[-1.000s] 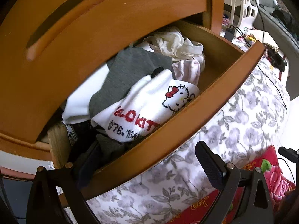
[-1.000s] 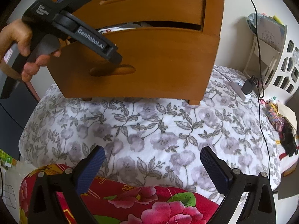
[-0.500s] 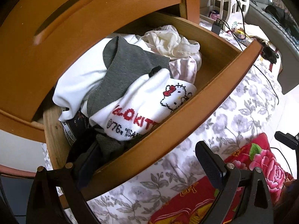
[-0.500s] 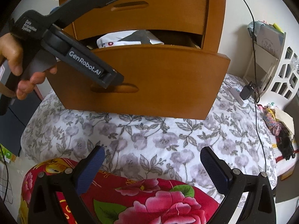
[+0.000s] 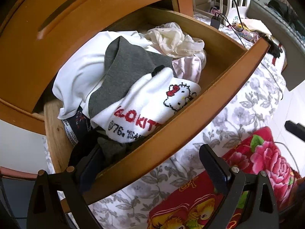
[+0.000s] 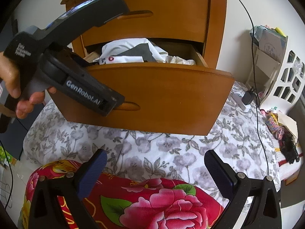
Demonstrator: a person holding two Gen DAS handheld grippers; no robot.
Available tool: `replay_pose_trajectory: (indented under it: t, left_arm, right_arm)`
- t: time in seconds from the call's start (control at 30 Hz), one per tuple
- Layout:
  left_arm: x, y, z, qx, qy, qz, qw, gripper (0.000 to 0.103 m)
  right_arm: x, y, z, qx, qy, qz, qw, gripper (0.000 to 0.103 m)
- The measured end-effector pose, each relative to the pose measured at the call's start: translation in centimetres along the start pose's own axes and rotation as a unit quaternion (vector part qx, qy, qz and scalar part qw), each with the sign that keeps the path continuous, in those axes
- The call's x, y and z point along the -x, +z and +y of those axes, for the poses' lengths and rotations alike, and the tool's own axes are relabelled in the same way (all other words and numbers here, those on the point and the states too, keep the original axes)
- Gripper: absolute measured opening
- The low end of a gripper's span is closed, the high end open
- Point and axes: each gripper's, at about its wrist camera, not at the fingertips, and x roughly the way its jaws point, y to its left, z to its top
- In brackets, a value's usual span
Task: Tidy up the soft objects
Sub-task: 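Hook the left tool into the lower drawer handle and pull it open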
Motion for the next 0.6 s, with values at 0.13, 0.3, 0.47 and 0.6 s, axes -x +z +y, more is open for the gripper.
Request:
replay_pose_trajectory:
  t: [0.13, 0.3, 0.47, 0.6]
  left_arm:
    - [0.2, 0.2, 0.2, 0.009, 0.002, -0.004, 1.0, 0.098]
    - [0.2, 0.1, 0.2, 0.005, 0.006, -0.003, 1.0, 0.098]
    - [0.2, 0.1, 0.1, 0.011, 0.009, -0.006, 0.9999, 0.098]
    - [1.3, -0.2, 0.7, 0.03, 0.011, -0.02, 0.9993, 0.098]
  right_arm:
    - [0.5, 0.0, 0.0, 0.002, 0.002, -0.004, 1.0, 0.103]
    - [0.6, -0.1, -0.1, 0.0, 0.001, -0.003, 1.0, 0.103]
    - [0.6, -0.1, -0.1, 0.0, 0.002, -0.003, 1.0, 0.103]
    - [0.6, -0.1, -0.2, -0.003, 0.001, -0.003, 1.0, 0.103]
